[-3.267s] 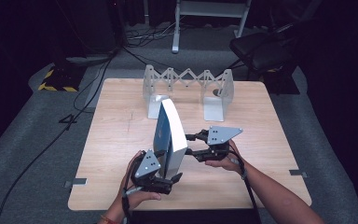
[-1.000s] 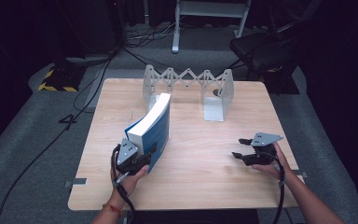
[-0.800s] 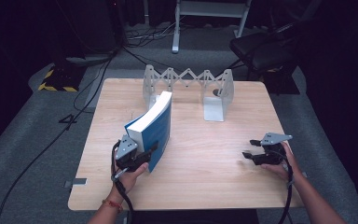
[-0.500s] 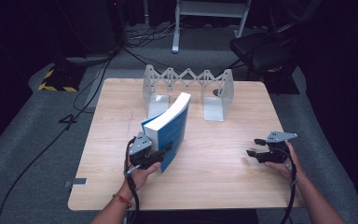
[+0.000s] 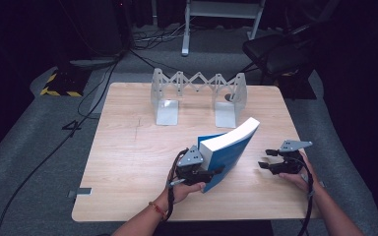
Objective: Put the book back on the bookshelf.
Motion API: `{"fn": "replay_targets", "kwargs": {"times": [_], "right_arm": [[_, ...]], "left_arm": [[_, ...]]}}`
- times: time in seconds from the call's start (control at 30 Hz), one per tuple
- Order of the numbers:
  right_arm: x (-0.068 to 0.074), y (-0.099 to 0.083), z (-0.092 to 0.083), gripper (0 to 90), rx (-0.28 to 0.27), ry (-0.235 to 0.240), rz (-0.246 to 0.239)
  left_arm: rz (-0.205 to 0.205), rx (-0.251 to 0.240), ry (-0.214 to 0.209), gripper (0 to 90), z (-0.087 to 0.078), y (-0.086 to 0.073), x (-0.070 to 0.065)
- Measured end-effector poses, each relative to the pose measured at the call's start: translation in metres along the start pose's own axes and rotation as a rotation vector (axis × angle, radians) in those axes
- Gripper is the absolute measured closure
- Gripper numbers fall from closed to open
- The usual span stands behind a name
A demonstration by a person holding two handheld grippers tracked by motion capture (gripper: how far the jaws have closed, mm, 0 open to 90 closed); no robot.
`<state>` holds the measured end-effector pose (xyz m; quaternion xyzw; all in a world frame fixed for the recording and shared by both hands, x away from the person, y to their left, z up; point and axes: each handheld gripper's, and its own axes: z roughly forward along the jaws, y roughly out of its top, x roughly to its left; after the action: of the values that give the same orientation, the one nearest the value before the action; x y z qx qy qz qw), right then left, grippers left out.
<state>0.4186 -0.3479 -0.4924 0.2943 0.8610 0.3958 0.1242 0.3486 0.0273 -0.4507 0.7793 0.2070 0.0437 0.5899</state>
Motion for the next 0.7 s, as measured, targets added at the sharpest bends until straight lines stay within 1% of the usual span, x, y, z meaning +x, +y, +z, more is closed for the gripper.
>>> {"fn": "replay_targets", "kwargs": {"times": [0.1, 0.17, 0.2, 0.3, 0.37, 0.4, 0.43, 0.47, 0.53, 0.6, 0.7], "right_arm": [[0.004, 0.0, 0.004, 31.7, 0.006, 0.005, -0.015], [0.004, 0.0, 0.005, 31.4, 0.003, 0.01, -0.012], [0.005, -0.001, 0.007, 30.7, 0.016, 0.016, -0.011], [0.006, -0.001, 0.011, 29.8, 0.029, 0.021, -0.02], [0.008, -0.001, 0.012, 29.6, 0.029, 0.016, -0.031], [0.008, 0.0, 0.013, 29.7, 0.033, 0.014, -0.042], [0.008, 0.0, 0.013, 29.7, 0.033, 0.014, -0.042], [0.009, 0.0, 0.013, 29.2, 0.035, 0.007, -0.05], [0.008, -0.001, 0.014, 29.0, 0.024, 0.016, -0.048], [0.008, -0.001, 0.016, 28.1, 0.016, 0.017, -0.05], [0.01, 0.0, 0.018, 27.3, 0.01, 0.032, -0.061]], "left_arm": [[0.0, 0.016, -0.033, 57.4, -0.001, 0.0, -0.002], [0.005, 0.022, -0.041, 57.7, -0.002, 0.001, -0.001], [0.006, 0.031, -0.056, 57.7, -0.004, 0.001, -0.001], [0.028, 0.047, -0.078, 57.9, -0.009, 0.002, 0.001], [0.038, 0.054, -0.082, 58.1, -0.012, 0.002, 0.002], [0.057, 0.07, -0.086, 58.5, -0.015, 0.003, 0.003], [0.057, 0.07, -0.086, 58.5, -0.015, 0.003, 0.003], [0.062, 0.082, -0.084, 58.5, -0.017, 0.003, 0.003], [0.084, 0.096, -0.081, 58.7, -0.019, 0.005, 0.005], [0.093, 0.106, -0.085, 59.0, -0.02, 0.005, 0.006], [0.104, 0.117, -0.094, 59.1, -0.022, 0.006, 0.007]]}}
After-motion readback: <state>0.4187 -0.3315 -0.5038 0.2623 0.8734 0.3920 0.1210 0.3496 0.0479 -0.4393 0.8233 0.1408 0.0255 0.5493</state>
